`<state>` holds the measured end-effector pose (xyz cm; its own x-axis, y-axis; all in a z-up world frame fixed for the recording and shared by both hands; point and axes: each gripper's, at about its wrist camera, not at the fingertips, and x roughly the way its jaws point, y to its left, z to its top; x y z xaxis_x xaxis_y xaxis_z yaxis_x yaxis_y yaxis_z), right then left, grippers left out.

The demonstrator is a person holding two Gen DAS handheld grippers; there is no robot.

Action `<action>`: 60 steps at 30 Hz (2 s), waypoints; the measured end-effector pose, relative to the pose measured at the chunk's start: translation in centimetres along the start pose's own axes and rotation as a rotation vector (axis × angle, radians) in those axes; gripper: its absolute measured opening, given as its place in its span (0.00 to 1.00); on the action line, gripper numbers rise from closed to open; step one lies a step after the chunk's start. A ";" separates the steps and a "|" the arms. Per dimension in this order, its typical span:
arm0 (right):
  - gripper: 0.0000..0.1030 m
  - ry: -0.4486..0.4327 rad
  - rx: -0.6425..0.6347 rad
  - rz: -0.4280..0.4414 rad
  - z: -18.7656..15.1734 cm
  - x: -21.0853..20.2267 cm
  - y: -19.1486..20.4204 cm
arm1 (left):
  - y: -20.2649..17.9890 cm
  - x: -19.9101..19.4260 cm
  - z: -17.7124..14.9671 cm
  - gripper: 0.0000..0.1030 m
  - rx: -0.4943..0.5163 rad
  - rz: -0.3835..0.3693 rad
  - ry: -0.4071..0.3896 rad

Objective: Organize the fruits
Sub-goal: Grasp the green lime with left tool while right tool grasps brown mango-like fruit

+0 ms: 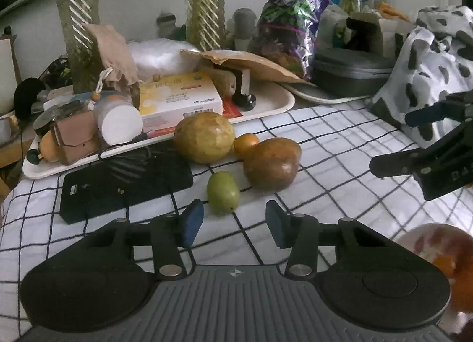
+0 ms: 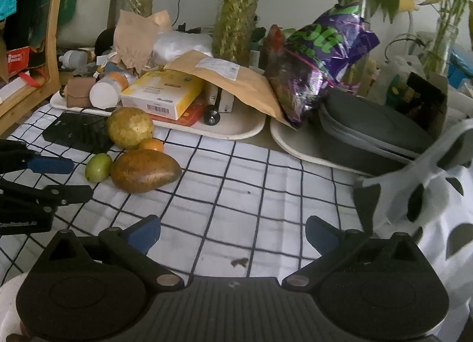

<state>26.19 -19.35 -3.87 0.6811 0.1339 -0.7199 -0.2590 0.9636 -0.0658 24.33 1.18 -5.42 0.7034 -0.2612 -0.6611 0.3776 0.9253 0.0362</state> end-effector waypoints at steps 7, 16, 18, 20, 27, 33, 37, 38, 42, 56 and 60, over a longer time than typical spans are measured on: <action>1.00 0.010 -0.020 0.014 0.8 1.8 0.2 | 0.8 2.1 0.5 0.41 0.018 0.004 0.004; 1.00 0.007 -0.043 0.063 1.4 3.6 1.2 | 1.6 2.5 0.8 0.28 0.028 -0.039 -0.001; 1.00 -0.001 -0.052 0.103 1.6 4.0 1.6 | 1.8 2.0 1.0 0.28 0.027 -0.026 -0.016; 1.00 -0.003 -0.060 0.129 1.7 4.4 2.1 | 2.2 1.5 1.3 0.28 0.016 -0.015 -0.033; 1.00 0.012 -0.088 0.208 2.5 5.8 3.6 | 3.7 0.5 1.8 0.27 -0.023 0.031 -0.050; 1.00 0.023 -0.093 0.243 3.6 6.8 4.7 | 4.3 0.2 1.9 0.27 -0.046 0.041 -0.056; 0.99 0.047 -0.108 0.253 4.0 7.4 5.5 | 4.3 0.1 1.8 0.27 -0.041 0.044 -0.057; 0.97 0.052 -0.107 0.256 4.0 7.6 5.6 | 4.3 0.1 1.8 0.27 -0.039 0.042 -0.056; 0.86 0.086 -0.103 0.263 4.2 8.3 5.9 | 4.1 0.2 1.7 0.27 -0.029 0.042 -0.053; 0.76 0.048 -0.062 0.296 4.3 6.8 4.5 | 3.7 0.1 1.5 0.27 -0.020 0.034 -0.044; 0.76 0.031 -0.058 0.290 4.0 5.5 3.8 | 3.4 -0.5 1.4 0.27 -0.011 0.029 -0.051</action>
<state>31.72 -14.02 -5.35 0.5517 0.3935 -0.7354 -0.4790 0.8713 0.1068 26.07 4.04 -3.89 0.7437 -0.2476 -0.6210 0.3501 0.9356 0.0463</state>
